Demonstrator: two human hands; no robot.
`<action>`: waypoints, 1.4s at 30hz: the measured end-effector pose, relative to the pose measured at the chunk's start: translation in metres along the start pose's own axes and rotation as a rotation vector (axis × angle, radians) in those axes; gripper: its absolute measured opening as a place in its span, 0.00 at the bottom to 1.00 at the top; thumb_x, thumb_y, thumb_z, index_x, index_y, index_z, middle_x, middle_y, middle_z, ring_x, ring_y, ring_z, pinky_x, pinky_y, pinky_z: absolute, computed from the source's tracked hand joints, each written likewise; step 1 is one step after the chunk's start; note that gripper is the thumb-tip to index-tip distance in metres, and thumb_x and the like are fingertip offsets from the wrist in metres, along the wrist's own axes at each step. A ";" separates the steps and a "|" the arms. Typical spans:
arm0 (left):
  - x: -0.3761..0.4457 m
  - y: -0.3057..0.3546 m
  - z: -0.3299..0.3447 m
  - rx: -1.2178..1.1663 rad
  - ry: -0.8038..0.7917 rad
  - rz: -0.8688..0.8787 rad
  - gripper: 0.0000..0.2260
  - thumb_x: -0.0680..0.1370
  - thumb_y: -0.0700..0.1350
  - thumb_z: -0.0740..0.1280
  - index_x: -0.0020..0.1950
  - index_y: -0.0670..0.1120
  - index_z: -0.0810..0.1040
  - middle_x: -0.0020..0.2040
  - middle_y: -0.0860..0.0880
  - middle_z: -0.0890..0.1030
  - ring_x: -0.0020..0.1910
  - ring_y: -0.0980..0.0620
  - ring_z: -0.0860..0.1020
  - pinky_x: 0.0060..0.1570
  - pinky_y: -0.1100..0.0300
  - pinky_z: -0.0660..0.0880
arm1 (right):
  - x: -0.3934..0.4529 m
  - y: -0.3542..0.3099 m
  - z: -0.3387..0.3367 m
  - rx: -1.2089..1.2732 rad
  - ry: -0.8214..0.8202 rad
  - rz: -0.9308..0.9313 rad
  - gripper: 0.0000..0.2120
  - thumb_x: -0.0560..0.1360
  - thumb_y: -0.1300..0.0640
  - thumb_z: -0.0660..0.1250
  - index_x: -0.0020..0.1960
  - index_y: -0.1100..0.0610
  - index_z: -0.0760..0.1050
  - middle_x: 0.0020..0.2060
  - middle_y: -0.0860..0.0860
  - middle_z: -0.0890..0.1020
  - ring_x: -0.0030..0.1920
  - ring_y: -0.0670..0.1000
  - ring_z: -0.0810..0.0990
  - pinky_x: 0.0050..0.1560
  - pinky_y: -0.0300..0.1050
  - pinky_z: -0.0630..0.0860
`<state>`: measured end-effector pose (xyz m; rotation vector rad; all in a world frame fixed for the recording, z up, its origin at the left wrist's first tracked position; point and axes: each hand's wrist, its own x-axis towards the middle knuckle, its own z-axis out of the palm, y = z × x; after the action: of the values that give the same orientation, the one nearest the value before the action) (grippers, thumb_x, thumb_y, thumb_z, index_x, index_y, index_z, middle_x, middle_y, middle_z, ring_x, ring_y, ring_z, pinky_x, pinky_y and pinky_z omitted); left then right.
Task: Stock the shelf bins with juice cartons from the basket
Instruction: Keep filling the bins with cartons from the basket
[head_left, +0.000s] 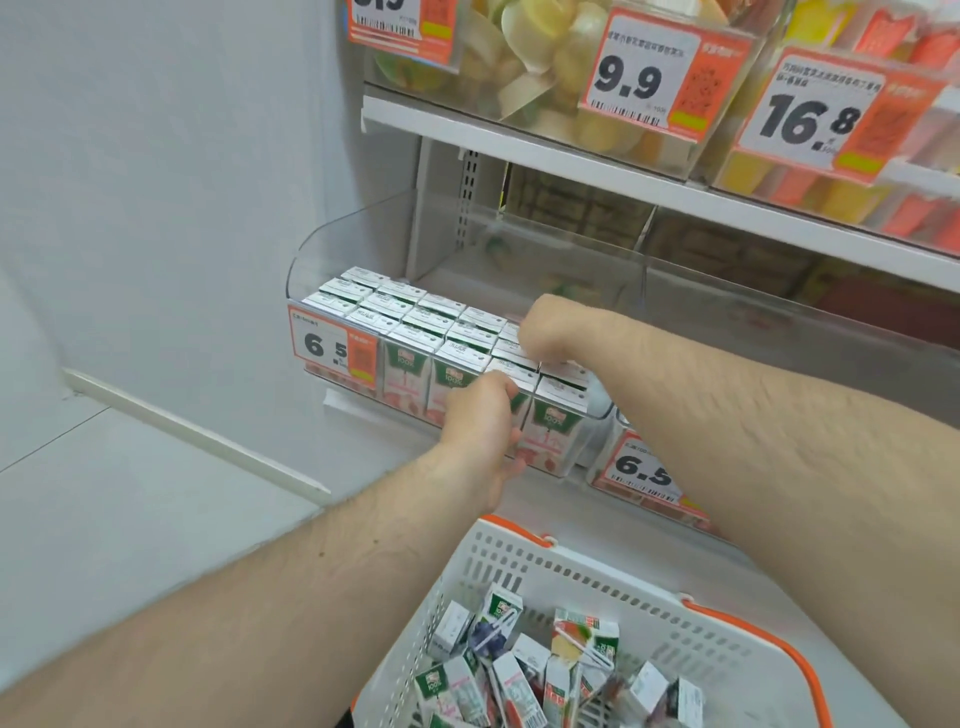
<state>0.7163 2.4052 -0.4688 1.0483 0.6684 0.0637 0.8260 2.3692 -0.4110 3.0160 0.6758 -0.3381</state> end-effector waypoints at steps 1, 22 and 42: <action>-0.002 -0.002 0.001 0.037 -0.001 0.034 0.12 0.77 0.43 0.60 0.60 0.45 0.72 0.39 0.48 0.69 0.41 0.49 0.70 0.48 0.51 0.72 | 0.000 0.001 0.002 0.006 0.008 0.006 0.10 0.77 0.70 0.55 0.43 0.61 0.74 0.35 0.52 0.72 0.41 0.56 0.72 0.43 0.44 0.72; -0.009 -0.115 -0.007 1.443 -0.542 0.361 0.07 0.76 0.42 0.65 0.53 0.50 0.74 0.48 0.53 0.77 0.44 0.53 0.75 0.40 0.63 0.69 | -0.157 0.118 0.180 0.599 0.501 -0.095 0.12 0.78 0.60 0.59 0.43 0.59 0.80 0.36 0.48 0.81 0.42 0.53 0.77 0.42 0.45 0.69; 0.077 -0.272 -0.075 1.562 -0.182 -0.230 0.09 0.76 0.41 0.61 0.36 0.41 0.72 0.32 0.45 0.73 0.34 0.49 0.75 0.32 0.60 0.71 | -0.133 0.189 0.347 0.698 -0.137 0.590 0.21 0.75 0.56 0.65 0.67 0.54 0.67 0.45 0.52 0.77 0.46 0.55 0.81 0.46 0.47 0.79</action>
<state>0.6670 2.3502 -0.7519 2.4016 0.6107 -0.8770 0.7183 2.1149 -0.7239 3.5467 -0.4554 -0.8784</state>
